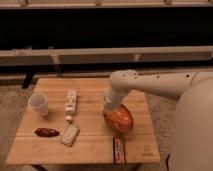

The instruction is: Pick up the ceramic bowl

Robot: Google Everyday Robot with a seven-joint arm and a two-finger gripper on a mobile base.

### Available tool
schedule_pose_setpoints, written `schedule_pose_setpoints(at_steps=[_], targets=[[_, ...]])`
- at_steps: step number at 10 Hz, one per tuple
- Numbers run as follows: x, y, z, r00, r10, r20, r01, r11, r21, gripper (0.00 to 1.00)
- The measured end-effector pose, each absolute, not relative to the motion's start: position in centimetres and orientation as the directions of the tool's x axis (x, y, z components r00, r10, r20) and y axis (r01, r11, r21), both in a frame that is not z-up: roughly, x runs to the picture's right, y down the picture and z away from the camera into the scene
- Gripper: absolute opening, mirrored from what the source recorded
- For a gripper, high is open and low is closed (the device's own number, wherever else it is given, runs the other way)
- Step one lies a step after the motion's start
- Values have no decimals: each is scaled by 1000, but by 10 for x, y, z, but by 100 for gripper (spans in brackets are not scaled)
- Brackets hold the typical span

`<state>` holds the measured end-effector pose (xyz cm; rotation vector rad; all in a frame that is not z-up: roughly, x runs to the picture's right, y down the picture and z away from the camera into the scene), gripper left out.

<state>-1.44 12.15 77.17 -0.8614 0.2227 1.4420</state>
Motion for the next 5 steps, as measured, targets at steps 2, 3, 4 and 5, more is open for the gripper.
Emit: schedule_pose_setpoints(at_steps=[2,3,4,5], targets=[[-21,108,762,196,770,-607,-904,-98,-416,0],[-21,95,752,209,773,-599,-895,-96,-436,0],[-23,85,744,222,774,-593,-887,-93,-453,0],[-27,76,736,239,775,-585,-874,-91,-478,0]])
